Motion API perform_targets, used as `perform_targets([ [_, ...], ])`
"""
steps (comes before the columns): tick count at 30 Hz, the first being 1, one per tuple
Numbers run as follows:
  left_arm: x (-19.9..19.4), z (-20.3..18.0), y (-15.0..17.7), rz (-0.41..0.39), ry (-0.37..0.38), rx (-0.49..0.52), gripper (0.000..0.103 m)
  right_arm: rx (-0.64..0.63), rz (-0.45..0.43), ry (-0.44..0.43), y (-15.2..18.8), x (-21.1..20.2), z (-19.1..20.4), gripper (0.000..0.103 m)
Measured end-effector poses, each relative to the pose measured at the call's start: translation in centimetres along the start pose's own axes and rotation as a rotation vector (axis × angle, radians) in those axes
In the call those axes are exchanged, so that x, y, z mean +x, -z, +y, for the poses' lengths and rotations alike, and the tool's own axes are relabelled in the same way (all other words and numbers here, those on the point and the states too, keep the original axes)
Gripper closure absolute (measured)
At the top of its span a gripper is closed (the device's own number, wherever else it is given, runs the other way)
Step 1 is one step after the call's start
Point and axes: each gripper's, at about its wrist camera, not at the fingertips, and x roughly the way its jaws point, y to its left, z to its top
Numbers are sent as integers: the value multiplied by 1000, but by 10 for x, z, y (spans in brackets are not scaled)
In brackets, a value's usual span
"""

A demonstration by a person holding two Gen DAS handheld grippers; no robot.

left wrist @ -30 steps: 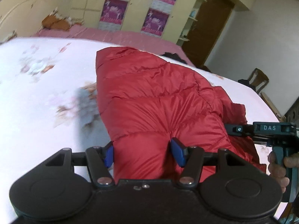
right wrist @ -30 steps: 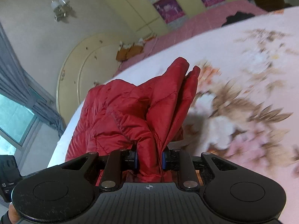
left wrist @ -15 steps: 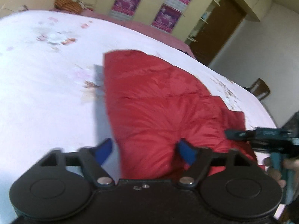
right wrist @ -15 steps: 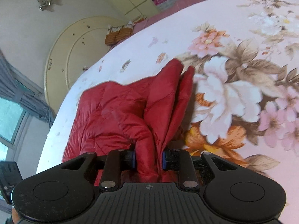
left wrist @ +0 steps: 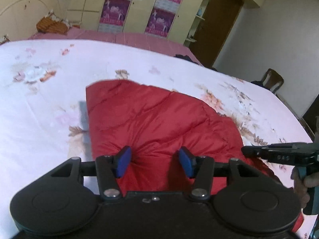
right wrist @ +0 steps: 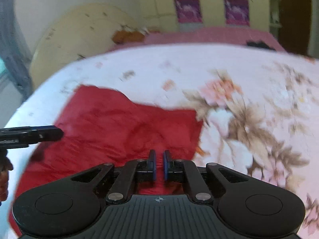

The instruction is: Fold large clothes

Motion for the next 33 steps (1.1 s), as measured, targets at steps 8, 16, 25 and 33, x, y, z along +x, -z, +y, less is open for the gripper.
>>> perform_targets([
  [8, -21, -1, 8, 5, -9, 30, 52, 49, -19, 2, 4, -13, 0, 96],
  [16, -92, -51, 50, -37, 12, 56, 62, -67, -60, -124, 28, -92, 38, 96],
  [25, -77, -70, 74, 27, -83, 73, 64, -70, 66, -90, 57, -47, 36, 96],
  [33, -130, -97, 100, -26, -102, 81, 66, -141, -51, -223, 71, -123, 57, 96],
])
